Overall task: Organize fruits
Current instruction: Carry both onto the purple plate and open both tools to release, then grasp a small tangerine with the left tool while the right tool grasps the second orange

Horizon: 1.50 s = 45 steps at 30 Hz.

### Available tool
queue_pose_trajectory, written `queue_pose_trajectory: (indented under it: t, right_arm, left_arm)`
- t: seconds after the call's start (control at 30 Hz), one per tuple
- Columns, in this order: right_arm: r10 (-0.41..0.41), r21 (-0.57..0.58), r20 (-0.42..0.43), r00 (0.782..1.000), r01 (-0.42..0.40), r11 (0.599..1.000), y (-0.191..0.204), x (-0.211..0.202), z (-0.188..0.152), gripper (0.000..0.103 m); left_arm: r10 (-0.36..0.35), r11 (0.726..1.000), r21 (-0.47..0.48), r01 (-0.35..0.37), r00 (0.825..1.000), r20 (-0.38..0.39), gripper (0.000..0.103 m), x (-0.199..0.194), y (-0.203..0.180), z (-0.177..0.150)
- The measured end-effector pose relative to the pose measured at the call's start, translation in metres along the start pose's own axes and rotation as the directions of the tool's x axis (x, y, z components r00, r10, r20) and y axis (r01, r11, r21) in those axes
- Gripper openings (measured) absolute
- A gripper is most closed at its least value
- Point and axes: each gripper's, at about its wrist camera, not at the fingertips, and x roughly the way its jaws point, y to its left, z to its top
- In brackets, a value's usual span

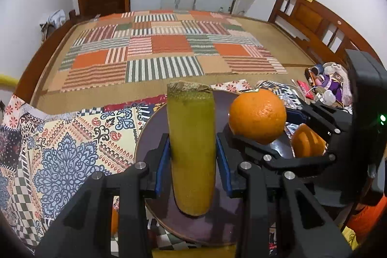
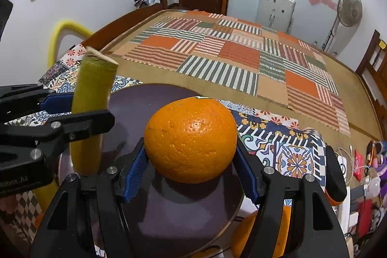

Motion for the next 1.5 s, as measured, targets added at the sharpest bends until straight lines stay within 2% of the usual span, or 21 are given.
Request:
queue_pose_trajectory:
  t: [0.1, 0.2, 0.53, 0.6, 0.67, 0.77, 1.0, 1.23, 1.5]
  right_arm:
    - [0.015, 0.008, -0.026, 1.0, -0.015, 1.0, 0.0, 0.003, 0.001, 0.065]
    - [0.018, 0.005, -0.044, 0.999, -0.018, 1.0, 0.002, 0.007, 0.0, 0.065]
    - [0.008, -0.016, -0.049, 0.999, -0.009, 1.0, 0.002, 0.006, 0.002, 0.065]
    - [0.012, -0.017, -0.058, 0.998, -0.013, 1.0, 0.001, 0.006, 0.001, 0.066]
    - [0.01, -0.029, -0.056, 0.998, -0.011, 1.0, 0.002, 0.003, 0.001, 0.07]
    - [-0.016, -0.051, -0.023, 1.0, 0.015, 0.999, 0.004, -0.008, 0.0, 0.08]
    - [-0.017, -0.049, 0.04, 0.999, 0.019, 0.999, 0.003, -0.036, -0.003, 0.08]
    - [-0.018, -0.022, 0.113, 0.993, 0.021, 1.0, 0.003, -0.066, -0.008, 0.08]
    - [-0.045, -0.012, 0.192, 0.98, 0.048, 0.999, 0.002, -0.095, -0.02, 0.08]
  left_arm:
    - [0.021, 1.0, 0.002, -0.021, 0.999, -0.043, 0.036, 0.011, 0.001, 0.002]
    - [0.006, 1.0, -0.023, -0.008, 0.997, -0.076, 0.036, 0.019, 0.007, 0.001]
    - [-0.005, 0.999, -0.047, 0.001, 0.996, -0.09, 0.036, 0.025, 0.012, -0.002]
    - [-0.001, 0.999, -0.041, -0.002, 0.997, -0.082, 0.04, 0.021, 0.01, -0.001]
    - [0.025, 1.0, -0.017, -0.026, 0.998, -0.061, 0.05, 0.015, 0.007, -0.001]
    - [0.045, 0.999, -0.01, -0.045, 0.998, -0.034, 0.053, 0.003, 0.005, -0.001]
    - [0.072, 0.997, -0.002, -0.072, 0.997, 0.038, 0.053, -0.032, 0.006, -0.004]
    - [0.104, 0.994, 0.008, -0.106, 0.988, 0.113, 0.062, -0.074, 0.007, -0.018]
    - [0.116, 0.993, -0.031, -0.113, 0.982, 0.15, 0.064, -0.102, 0.029, -0.04]
